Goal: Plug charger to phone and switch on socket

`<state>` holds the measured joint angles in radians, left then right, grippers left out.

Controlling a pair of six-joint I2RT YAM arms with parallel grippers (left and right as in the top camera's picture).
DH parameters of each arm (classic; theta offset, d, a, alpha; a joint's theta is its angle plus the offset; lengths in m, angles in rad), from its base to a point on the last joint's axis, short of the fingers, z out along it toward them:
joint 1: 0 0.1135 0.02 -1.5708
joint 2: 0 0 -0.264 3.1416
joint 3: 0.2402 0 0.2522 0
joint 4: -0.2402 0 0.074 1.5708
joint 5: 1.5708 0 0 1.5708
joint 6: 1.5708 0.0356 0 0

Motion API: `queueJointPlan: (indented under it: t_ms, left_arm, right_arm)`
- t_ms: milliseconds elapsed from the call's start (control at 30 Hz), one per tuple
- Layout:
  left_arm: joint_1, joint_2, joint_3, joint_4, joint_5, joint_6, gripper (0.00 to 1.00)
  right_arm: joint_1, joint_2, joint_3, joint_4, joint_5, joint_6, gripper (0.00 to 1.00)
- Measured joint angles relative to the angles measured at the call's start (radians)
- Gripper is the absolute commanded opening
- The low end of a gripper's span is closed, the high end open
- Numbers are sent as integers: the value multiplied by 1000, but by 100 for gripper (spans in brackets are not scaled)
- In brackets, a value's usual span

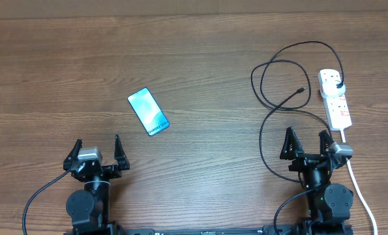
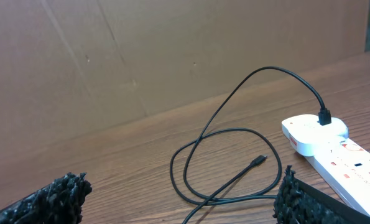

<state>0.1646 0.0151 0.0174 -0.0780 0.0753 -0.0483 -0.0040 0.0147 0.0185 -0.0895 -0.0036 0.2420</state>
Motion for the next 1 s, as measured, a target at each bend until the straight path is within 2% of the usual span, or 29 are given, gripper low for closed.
queueJointPlan:
  t_ms: [267, 467, 633, 767, 1000]
  left_arm:
    - [0, 1, 20, -51, 0, -31, 100]
    - [0, 86, 179, -187, 0, -51, 100]
    - [0, 269, 359, -211, 21, -84, 100]
    - [0, 466, 511, -232, 96, -126, 100]
    - [-32, 826, 821, -391, 195, -164, 100]
  right_arm:
    - [0, 0, 0, 0, 0, 1, 100]
    - [0, 0, 0, 0, 0, 0, 100]
    - [0, 0, 0, -1, 0, 0, 100]
    - [0, 0, 0, -1, 0, 0, 100]
    - [0, 0, 0, 0, 0, 1, 100]
